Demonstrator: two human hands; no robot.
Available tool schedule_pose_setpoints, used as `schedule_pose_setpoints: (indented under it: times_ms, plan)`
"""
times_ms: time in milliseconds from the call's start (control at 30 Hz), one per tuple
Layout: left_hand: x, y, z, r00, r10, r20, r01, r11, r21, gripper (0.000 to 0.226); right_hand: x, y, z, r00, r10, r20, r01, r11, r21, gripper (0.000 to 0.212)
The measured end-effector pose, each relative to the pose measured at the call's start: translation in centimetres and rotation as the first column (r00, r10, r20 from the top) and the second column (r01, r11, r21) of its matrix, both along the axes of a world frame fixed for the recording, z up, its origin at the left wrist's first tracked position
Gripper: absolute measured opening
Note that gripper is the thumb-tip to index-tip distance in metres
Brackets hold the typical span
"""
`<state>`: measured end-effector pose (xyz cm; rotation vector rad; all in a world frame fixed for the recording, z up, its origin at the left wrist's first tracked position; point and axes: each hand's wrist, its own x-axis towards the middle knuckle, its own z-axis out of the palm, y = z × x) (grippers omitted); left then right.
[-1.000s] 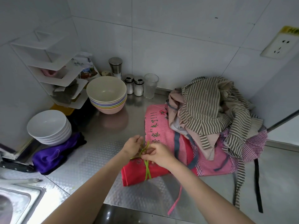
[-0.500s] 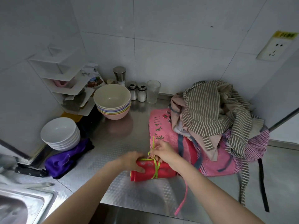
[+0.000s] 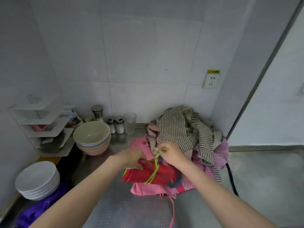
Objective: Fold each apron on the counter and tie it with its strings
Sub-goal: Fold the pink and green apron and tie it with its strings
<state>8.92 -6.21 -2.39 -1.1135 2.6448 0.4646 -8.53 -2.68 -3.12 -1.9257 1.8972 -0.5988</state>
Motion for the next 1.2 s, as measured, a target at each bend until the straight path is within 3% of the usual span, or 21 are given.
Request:
schedule_pose_setpoints:
  times_ms: [67, 100, 200, 267, 367, 433, 500, 567, 667, 767, 800, 867, 933, 1000, 1067, 1133, 1200]
  plan:
    - [-0.6, 0.0, 1.1, 0.997, 0.0, -0.073, 0.005, 0.997, 0.075, 0.017, -0.2, 1.3, 1.4, 0.994, 0.038, 0.106, -0.041, 0.999, 0.019, 0.042]
    - [-1.1, -0.1, 1.6, 0.992, 0.008, -0.127, 0.008, 0.992, 0.125, 0.017, -0.3, 2.0, 2.0, 0.995, 0.049, 0.087, -0.052, 0.998, 0.033, 0.041]
    - [-2.4, 0.2, 2.9, 0.976, 0.008, -0.216, 0.039, 0.976, 0.214, 0.02, -1.0, 3.3, 2.9, 0.974, 0.028, -0.224, -0.031, 0.999, -0.008, 0.035]
    - [-3.5, 0.1, 3.5, 0.971, 0.021, -0.238, 0.045, 0.963, 0.266, 0.012, -2.0, 4.0, 3.5, 0.946, -0.017, -0.323, -0.011, 0.996, -0.086, 0.036]
    - [-5.6, -0.2, 4.6, 0.968, -0.017, -0.249, 0.09, 0.955, 0.284, 0.026, -4.5, 4.0, 4.2, 0.968, 0.005, -0.249, 0.022, 0.994, 0.104, 0.04]
    - [-7.1, -0.6, 5.2, 0.973, -0.071, -0.219, 0.116, 0.972, 0.203, 0.018, -6.5, 4.3, 5.2, 0.997, 0.009, -0.078, 0.013, 0.96, 0.279, 0.039]
    - [-8.8, -0.6, 6.0, 0.97, -0.104, -0.217, 0.136, 0.982, 0.135, 0.013, -8.0, 4.8, 5.9, 1.0, -0.026, -0.016, 0.03, 0.946, 0.322, 0.034]
    - [-12.0, -0.2, 7.1, 0.969, -0.104, -0.223, 0.136, 0.982, 0.134, 0.018, -10.2, 5.4, 6.3, 0.996, -0.029, -0.08, 0.049, 0.966, 0.255, 0.035]
    - [-16.0, -0.2, 7.7, 0.97, -0.061, -0.237, 0.11, 0.974, 0.198, 0.01, -13.2, 6.0, 6.5, 0.968, -0.159, -0.195, 0.16, 0.987, -0.011, 0.044]
    - [-20.4, 0.3, 7.7, 0.92, 0.19, -0.343, -0.005, 0.881, 0.473, 0.006, -18.5, 5.9, 7.5, 0.918, -0.338, -0.206, 0.279, 0.922, -0.269, 0.053]
    - [-22.6, 0.8, 7.8, 0.89, 0.262, -0.375, -0.008, 0.828, 0.56, 0.018, -21.2, 5.9, 8.0, 0.913, -0.37, -0.173, 0.307, 0.901, -0.308, 0.054]
    - [-27.7, 1.6, 8.4, 0.818, 0.37, -0.441, 0.049, 0.718, 0.694, 0.051, -27.4, 5.4, 9.0, 0.913, -0.394, -0.102, 0.353, 0.892, -0.283, 0.051]
    - [-32.0, 2.4, 9.3, 0.745, 0.419, -0.518, 0.154, 0.648, 0.746, 0.06, -33.4, 4.9, 9.9, 0.923, -0.384, -0.005, 0.379, 0.912, -0.154, 0.05]
    - [-37.2, 3.0, 10.4, 0.685, 0.434, -0.585, 0.16, 0.694, 0.702, 0.054, -39.7, 4.5, 10.8, 0.936, -0.345, 0.064, 0.348, 0.937, -0.035, 0.049]
    - [-41.5, 3.4, 11.5, 0.671, 0.379, -0.637, 0.073, 0.821, 0.566, 0.039, -43.7, 4.3, 12.0, 0.94, -0.334, 0.067, 0.336, 0.942, -0.014, 0.049]
    - [-45.1, 3.4, 12.8, 0.731, 0.214, -0.648, -0.019, 0.955, 0.295, 0.025, -46.4, 4.3, 13.2, 0.955, -0.291, 0.047, 0.292, 0.956, -0.007, 0.05]
    - [-47.3, 3.2, 13.9, 0.777, 0.091, -0.622, -0.047, 0.995, 0.087, 0.016, -47.6, 4.6, 14.3, 0.965, -0.263, 0.004, 0.263, 0.964, -0.049, 0.054]
